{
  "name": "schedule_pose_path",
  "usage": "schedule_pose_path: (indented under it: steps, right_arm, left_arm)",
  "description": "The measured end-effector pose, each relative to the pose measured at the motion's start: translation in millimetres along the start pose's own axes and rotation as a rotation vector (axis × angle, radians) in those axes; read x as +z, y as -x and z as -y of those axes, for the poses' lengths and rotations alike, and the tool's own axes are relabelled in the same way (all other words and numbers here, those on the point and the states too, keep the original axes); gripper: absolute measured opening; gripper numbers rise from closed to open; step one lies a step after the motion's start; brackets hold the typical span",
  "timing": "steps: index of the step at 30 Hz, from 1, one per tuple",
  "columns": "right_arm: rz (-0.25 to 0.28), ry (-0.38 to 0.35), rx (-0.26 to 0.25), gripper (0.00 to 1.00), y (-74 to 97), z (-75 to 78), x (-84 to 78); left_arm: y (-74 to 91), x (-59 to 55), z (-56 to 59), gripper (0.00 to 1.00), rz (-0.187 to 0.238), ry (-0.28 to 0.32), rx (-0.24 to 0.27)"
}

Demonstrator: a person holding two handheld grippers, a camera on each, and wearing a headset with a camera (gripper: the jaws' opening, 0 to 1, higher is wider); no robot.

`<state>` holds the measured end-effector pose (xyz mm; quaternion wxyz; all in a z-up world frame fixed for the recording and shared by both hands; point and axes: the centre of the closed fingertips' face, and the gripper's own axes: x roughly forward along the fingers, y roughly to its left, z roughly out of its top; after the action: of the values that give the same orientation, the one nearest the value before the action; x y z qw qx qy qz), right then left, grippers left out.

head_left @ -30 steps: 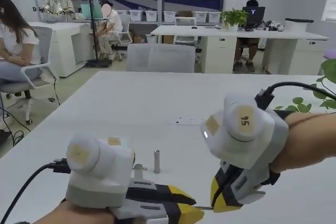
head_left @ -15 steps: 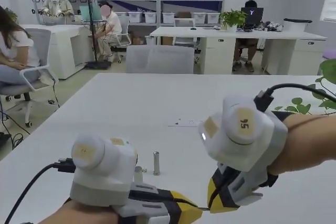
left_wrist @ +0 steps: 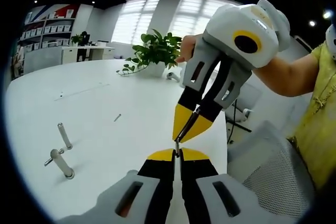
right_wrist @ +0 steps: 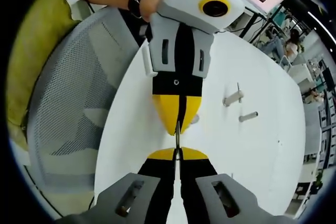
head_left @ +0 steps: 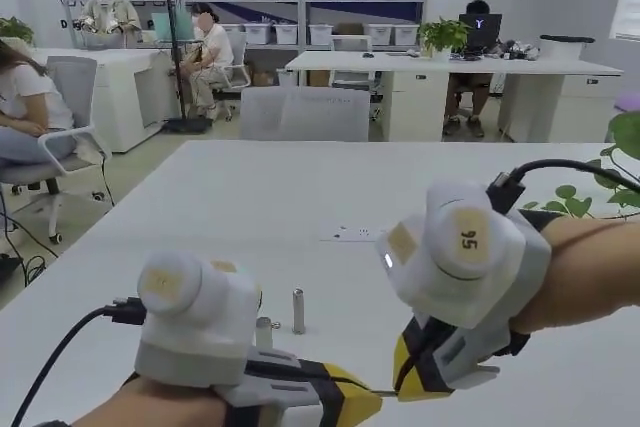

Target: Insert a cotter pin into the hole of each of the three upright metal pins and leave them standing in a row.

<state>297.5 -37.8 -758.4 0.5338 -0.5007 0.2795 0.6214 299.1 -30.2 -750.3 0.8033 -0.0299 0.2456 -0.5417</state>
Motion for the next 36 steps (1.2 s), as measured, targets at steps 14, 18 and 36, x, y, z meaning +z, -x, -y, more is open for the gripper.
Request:
schedule_pose_path:
  steps: [14,18,36]
  right_arm:
    - [-0.014,0.020,-0.024,0.03,0.0,1.5,-0.3]
    - [-0.011,0.013,-0.021,0.03,0.0,1.5,-0.4]
    - [-0.002,-0.009,0.018,0.04,3.2,-2.8,1.4]
  left_arm:
    - [-0.5,-0.8,-0.6,0.00,-0.020,0.020,0.004]
    - [-0.8,-1.2,-0.6,0.00,-0.026,0.000,0.003]
    - [0.9,-2.0,4.4,0.00,-0.031,-0.072,-0.014]
